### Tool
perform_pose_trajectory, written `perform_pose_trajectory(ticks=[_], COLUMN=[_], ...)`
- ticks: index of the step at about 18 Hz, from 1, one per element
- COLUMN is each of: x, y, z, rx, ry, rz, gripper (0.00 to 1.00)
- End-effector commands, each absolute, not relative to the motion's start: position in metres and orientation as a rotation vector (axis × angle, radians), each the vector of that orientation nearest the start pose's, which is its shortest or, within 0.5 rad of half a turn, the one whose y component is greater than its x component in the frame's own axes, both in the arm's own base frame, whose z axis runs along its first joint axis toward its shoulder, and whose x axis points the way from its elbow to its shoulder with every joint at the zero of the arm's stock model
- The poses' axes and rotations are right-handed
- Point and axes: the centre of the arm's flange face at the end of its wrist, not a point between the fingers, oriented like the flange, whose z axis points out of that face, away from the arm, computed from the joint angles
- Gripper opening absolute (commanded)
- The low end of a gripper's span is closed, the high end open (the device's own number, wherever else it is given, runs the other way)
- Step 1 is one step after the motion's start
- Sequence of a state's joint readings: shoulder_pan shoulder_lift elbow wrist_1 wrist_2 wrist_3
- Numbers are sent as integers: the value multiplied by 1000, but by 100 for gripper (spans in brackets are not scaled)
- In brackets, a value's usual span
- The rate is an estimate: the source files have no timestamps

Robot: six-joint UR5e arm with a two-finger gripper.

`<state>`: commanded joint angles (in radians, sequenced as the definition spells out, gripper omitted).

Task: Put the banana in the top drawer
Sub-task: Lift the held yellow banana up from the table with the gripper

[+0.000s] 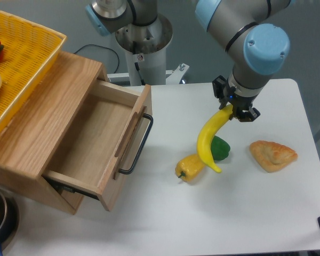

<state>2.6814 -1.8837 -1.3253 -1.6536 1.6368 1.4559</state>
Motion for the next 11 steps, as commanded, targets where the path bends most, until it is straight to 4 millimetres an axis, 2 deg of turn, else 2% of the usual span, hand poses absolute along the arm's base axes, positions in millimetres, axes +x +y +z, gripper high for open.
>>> perform_pose_trajectory(ticks=[7,11], x=[-480,-462], y=[385,385], z=[432,453], rx=[-3211,-3214], ry=[457,396], rz=[-216,-213], gripper=[12,12])
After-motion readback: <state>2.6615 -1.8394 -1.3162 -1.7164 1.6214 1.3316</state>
